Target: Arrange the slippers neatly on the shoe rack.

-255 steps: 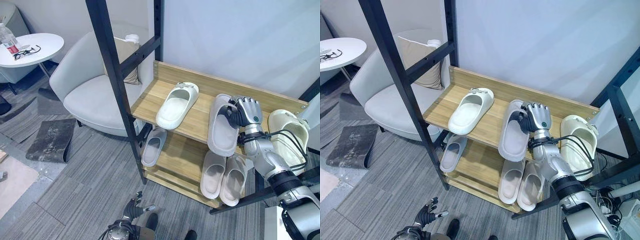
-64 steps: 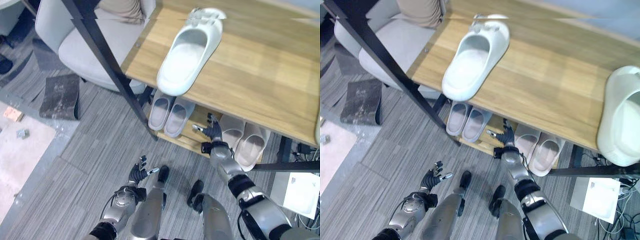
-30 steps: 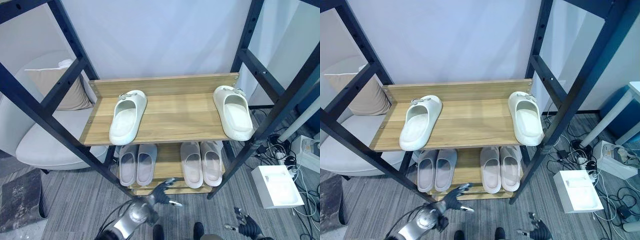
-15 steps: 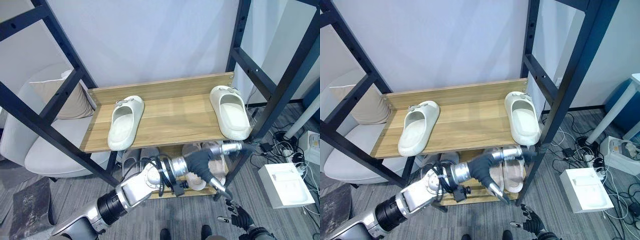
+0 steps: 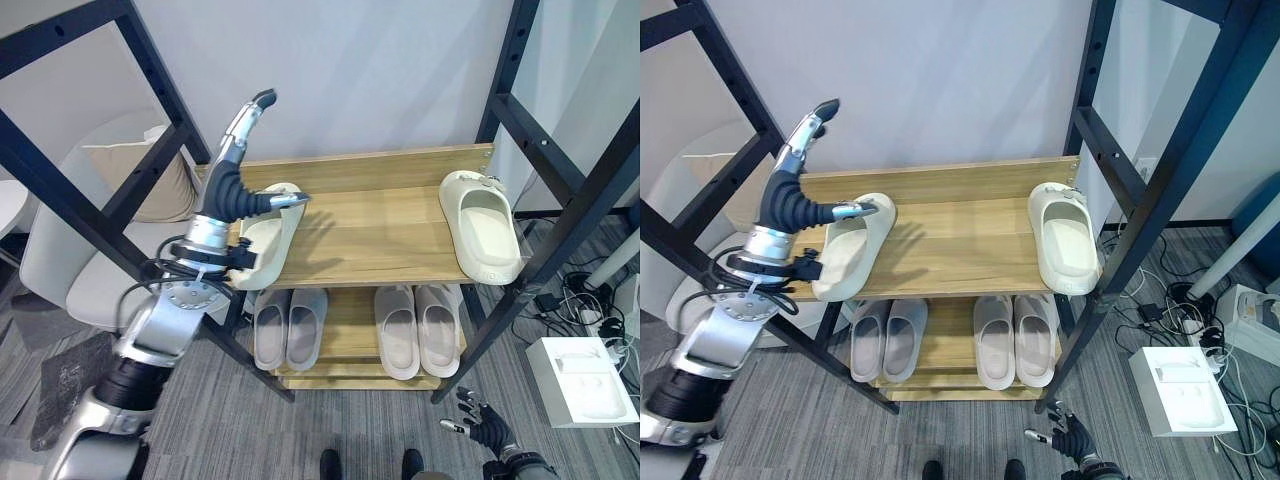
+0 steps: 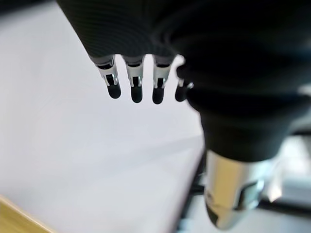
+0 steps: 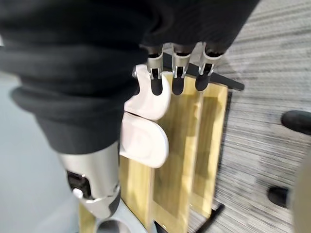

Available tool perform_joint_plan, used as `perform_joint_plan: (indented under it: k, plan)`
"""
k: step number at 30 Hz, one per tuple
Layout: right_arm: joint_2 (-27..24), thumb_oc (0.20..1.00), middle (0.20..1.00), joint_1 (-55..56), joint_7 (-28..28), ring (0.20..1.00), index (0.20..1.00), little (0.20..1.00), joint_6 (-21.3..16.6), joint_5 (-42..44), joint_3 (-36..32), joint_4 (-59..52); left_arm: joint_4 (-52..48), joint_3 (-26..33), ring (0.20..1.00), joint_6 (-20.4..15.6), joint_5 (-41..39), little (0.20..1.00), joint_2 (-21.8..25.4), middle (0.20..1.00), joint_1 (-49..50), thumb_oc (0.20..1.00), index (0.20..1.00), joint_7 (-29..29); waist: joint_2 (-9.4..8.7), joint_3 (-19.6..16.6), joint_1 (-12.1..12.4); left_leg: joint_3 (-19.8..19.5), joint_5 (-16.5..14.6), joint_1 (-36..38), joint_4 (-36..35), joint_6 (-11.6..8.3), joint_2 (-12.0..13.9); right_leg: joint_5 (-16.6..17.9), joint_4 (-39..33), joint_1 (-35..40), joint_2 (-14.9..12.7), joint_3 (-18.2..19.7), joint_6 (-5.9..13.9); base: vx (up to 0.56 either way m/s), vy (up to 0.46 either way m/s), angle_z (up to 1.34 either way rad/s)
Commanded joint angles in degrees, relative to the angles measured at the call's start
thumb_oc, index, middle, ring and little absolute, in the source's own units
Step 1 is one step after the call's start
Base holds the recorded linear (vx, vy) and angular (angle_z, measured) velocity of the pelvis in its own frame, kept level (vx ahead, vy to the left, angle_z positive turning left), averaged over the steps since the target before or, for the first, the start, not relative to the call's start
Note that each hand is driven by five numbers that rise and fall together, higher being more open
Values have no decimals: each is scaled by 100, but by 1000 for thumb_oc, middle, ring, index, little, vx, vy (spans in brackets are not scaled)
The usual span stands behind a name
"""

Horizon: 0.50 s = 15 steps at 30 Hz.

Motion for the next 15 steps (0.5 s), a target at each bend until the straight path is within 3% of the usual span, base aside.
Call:
perform_joint_plan:
  k: [1, 3, 5, 10, 15]
  plan:
    - [39, 1000, 1000, -124, -63, 1000, 1000, 1000, -242, 128, 70, -210, 715, 218, 1000, 206, 1098, 1000, 516, 1000, -551, 1000, 1000, 583, -235, -44, -71, 42, -459, 408, -40, -139, -109, -421, 35, 335, -76, -88, 336, 23, -1, -11]
    - [26, 1000, 1000, -134, -76, 1000, 1000, 1000, -258, 152, 55, -227, 802, 194, 1000, 260, 1276, 1000, 611, 1000, -609, 1000, 1000, 655, -237, -38, -78, 46, -466, 414, -40, -141, -112, -424, 37, 331, -67, -83, 334, 21, 2, -21]
    - [56, 1000, 1000, -191, -134, 1000, 1000, 1000, -285, 144, 138, -264, 1199, 148, 1000, 621, 2009, 1000, 718, 1000, -651, 1000, 1000, 902, -244, -31, -120, 79, -492, 425, -40, -132, -106, -433, 47, 321, -56, -35, 333, 49, 12, -6]
    - [118, 1000, 1000, -258, -236, 1000, 1000, 1000, -332, 124, 253, -269, 1990, -137, 1000, 1156, 2798, 1000, 712, 1000, -816, 1000, 1000, 1103, -270, 10, -206, 161, -537, 422, -40, -108, -103, -426, 59, 251, -45, 69, 339, 28, 10, -7]
    - [160, 1000, 1000, -158, -297, 1000, 1000, 1000, -358, 91, 275, -316, 2641, -217, 1000, 1484, 3130, 1000, 710, 1000, -670, 1000, 1000, 1071, -281, 45, -276, 248, -569, 407, -40, -101, -90, -424, 62, 185, -31, 181, 340, 36, 13, -20]
